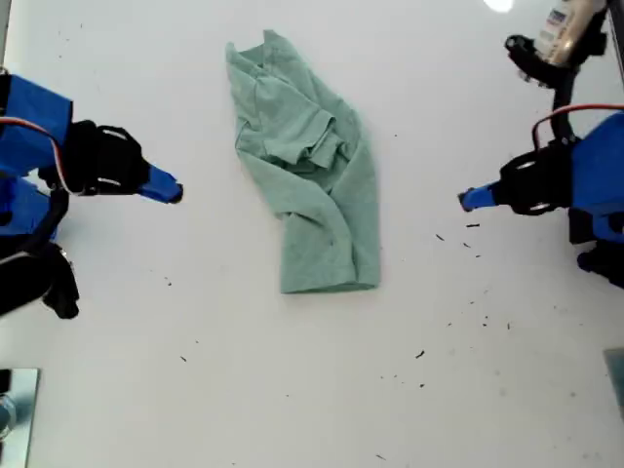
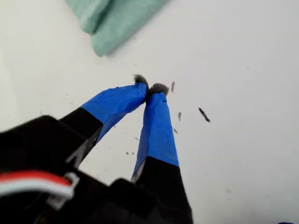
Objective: Fold t shirt
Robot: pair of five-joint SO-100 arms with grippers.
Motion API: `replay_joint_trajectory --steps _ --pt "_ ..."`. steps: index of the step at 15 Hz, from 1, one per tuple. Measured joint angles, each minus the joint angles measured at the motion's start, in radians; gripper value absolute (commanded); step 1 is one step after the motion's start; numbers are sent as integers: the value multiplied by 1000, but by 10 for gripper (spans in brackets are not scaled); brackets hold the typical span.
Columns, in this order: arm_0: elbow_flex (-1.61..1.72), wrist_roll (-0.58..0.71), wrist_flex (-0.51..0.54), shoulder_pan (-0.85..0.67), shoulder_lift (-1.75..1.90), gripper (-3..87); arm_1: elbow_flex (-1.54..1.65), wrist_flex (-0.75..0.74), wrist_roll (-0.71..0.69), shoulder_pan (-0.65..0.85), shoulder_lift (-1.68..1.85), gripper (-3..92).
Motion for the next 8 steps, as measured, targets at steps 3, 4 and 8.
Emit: replay_joint_trajectory --steps 3,4,8 --pt "-604 86 97 106 -525 275 -584 124 -9 -112 -517 329" --pt "-746 120 120 123 -660 280 -735 173 -17 -135 -646 340" --pt "-861 152 132 126 -900 305 -902 245 2 -152 -914 342"
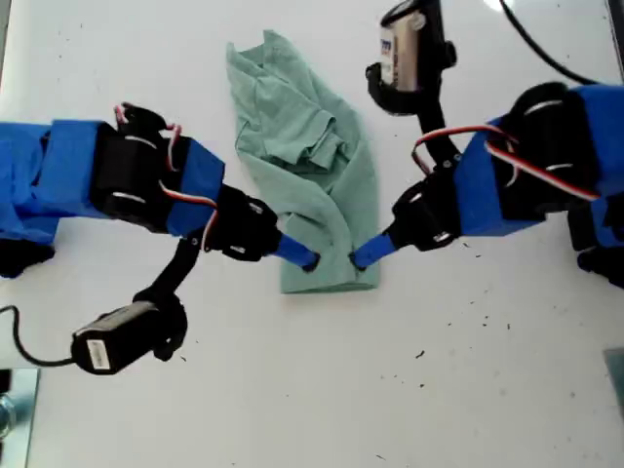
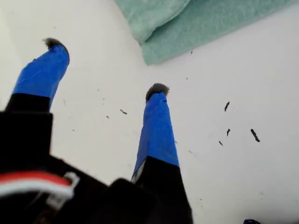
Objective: Fold t shirt
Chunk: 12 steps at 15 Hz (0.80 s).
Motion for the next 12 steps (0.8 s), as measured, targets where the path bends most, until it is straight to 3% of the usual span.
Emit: replay_joint_trajectory --steps 6,7,8,9,12 --pt "-31 3 -117 -8 -339 280 -3 -161 38 -2 -403 282" --pt "-78 3 -121 -9 -403 239 -9 -201 46 -2 -488 249" --pt "-132 5 -121 -9 -445 117 -46 -209 51 -2 -545 187" --pt "-176 15 -124 -9 -485 0 -81 -213 58 -6 -575 27" --pt "-206 41 -156 -6 -509 -1 -150 -232 63 -31 -617 -6"
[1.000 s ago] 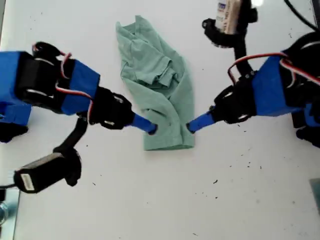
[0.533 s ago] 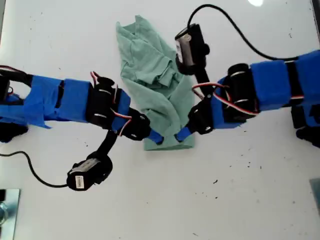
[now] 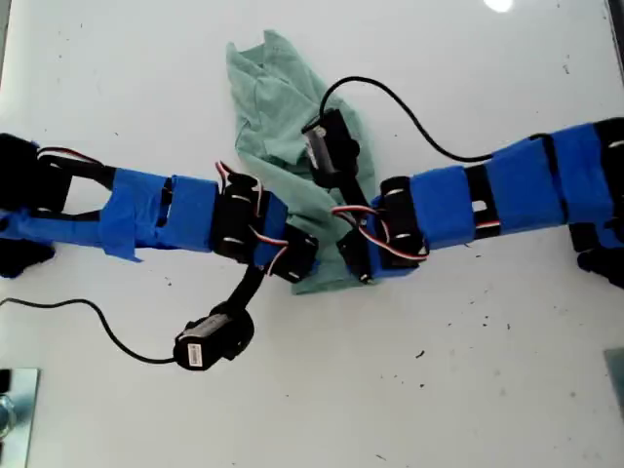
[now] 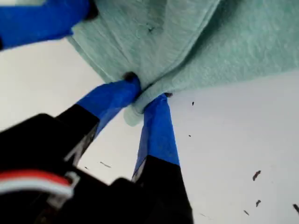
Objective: Fold t shirt
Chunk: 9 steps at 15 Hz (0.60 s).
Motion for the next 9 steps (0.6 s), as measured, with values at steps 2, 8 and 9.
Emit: replay_joint_trajectory --steps 2,8,9 --pt "0 5 -18 14 29 -1 -78 44 -52 -17 -8 -6" --pt "2 11 -163 219 184 -1 -230 224 -144 -245 192 -6" --pt "2 5 -198 250 186 -1 -233 216 -138 -287 199 -6"
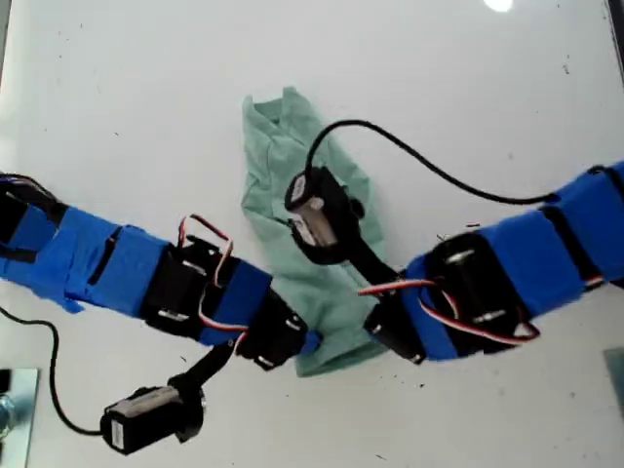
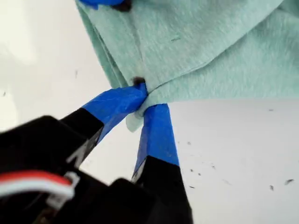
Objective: Fold t shirt
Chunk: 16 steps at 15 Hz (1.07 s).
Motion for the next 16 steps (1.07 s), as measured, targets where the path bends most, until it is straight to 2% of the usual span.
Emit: replay_joint_trajectory --steps 4,6,8,9,10,11,12,14,16 --pt "5 -17 -5 25 43 -1 -2 -51 -21 54 25 -6" --pt "26 -17 46 -25 117 -1 -2 -69 -75 183 60 -7" --pt "61 -15 115 -150 170 13 15 -118 -150 348 61 16" --pt "80 -15 138 -235 184 63 54 -175 -176 442 61 101" --pt "89 -15 158 -327 195 150 103 -256 -189 532 60 340" --pt "107 -18 181 -416 221 222 175 -356 -193 623 61 333" --pt "141 -23 186 -500 259 243 230 -445 -202 716 58 289" --pt "357 -54 129 -640 448 250 359 -557 -192 890 144 232" --pt "733 -89 -63 -727 787 224 759 -871 -172 1026 466 214"
